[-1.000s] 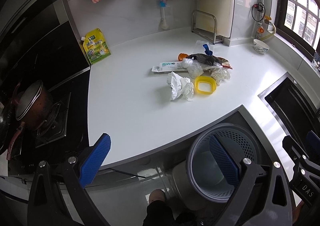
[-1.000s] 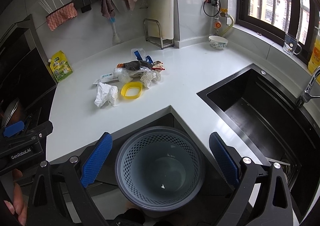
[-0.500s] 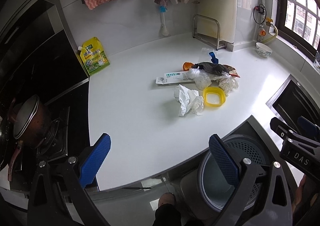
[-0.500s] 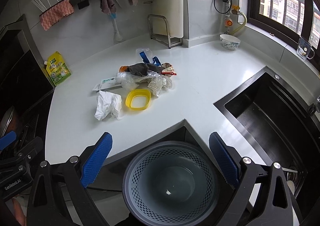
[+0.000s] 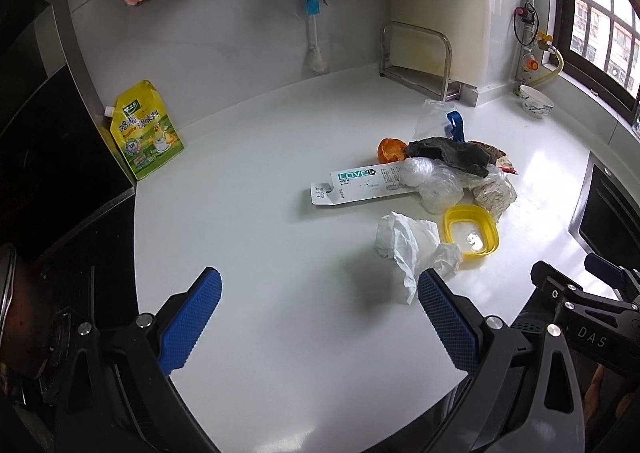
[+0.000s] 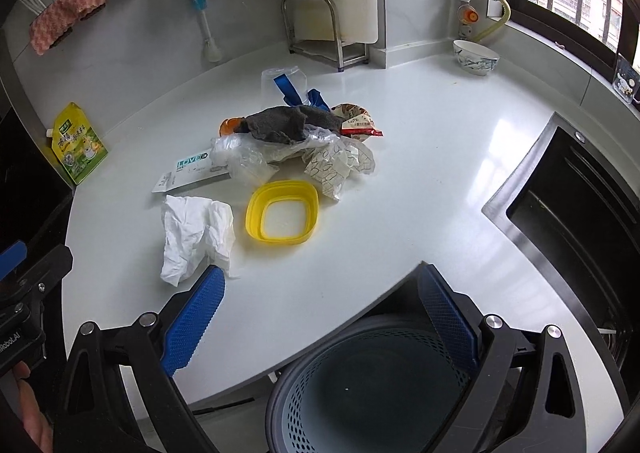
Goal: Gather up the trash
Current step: 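Close the right tool on the yellow lid while the left tool approaches the tissue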
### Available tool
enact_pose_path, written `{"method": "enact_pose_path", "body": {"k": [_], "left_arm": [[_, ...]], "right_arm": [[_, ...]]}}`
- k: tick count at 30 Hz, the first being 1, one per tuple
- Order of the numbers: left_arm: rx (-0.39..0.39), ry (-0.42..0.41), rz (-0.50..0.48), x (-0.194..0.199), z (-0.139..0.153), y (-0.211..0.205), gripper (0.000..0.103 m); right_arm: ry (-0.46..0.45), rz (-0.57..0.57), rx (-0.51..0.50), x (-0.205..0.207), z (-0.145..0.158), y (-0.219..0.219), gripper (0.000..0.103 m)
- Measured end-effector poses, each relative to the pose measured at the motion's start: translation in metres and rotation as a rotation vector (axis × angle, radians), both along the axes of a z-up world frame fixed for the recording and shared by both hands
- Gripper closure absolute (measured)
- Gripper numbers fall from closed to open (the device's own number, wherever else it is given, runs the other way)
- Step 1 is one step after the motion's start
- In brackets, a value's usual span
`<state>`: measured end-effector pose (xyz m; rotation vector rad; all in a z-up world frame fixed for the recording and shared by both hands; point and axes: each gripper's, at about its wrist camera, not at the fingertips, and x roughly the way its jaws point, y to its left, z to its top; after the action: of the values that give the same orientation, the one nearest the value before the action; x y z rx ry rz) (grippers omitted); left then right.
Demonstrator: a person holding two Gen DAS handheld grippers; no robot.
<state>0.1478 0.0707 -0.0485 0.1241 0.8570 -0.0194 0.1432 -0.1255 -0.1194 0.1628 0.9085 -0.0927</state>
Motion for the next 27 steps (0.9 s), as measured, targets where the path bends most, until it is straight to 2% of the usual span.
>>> {"method": "enact_pose_path", "body": {"k": [11,20,27], "left_arm": [[-0.073,0.059,-0.040,0.047,-0.040,0.011,0.006],[-0.105,0.070,-0.063,0.054,-0.051,0.012,0.006],[-0.118,0.069,-0.079,0.055,-0.052,0.012,0.006]], "right_arm": [[0.039,0.012,-0.008,0.060,-0.040,0.013,0.010],[0.076,0.028,-0.003,0.088,-0.061,0.015,0.010],[0.099,0.020,0.003,0.101,-0.066,0.015,0.010]]}}
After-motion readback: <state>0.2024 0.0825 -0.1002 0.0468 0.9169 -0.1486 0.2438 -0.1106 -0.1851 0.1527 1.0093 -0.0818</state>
